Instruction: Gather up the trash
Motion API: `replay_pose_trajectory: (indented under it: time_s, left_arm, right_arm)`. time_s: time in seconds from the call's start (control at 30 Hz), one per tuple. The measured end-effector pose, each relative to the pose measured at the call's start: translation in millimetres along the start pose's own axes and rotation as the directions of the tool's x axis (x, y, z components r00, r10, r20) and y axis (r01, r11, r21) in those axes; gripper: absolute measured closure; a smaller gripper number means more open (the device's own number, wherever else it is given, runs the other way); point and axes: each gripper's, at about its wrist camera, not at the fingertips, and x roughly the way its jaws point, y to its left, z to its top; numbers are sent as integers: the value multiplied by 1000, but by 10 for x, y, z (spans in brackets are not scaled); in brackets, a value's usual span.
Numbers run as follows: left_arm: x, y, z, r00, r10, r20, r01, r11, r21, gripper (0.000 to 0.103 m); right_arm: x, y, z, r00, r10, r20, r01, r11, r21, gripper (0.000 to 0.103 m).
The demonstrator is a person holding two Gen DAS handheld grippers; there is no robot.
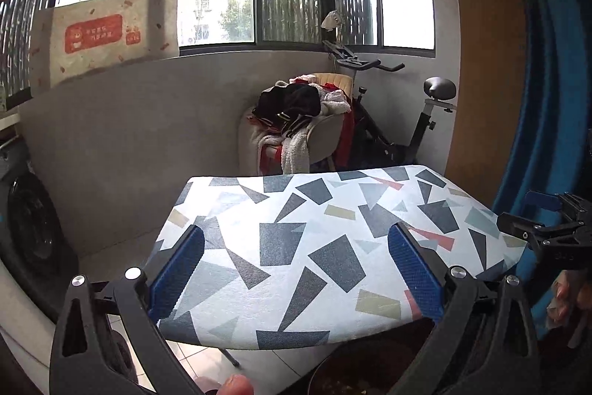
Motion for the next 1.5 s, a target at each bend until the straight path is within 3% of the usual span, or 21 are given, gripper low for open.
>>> replay_pose_trajectory:
  time_s: [0.47, 1.5]
  left_arm:
    - [86, -20, -102, 997, -15, -81, 15, 1000, 0, 6]
    - [143, -43, -198, 992, -43, -116, 43, 999, -1, 6]
  right_arm:
    - [5, 39, -8, 1000, -11, -11, 11, 1000, -11, 6]
    - [95, 74, -94, 999, -21, -32, 20, 999, -25, 6]
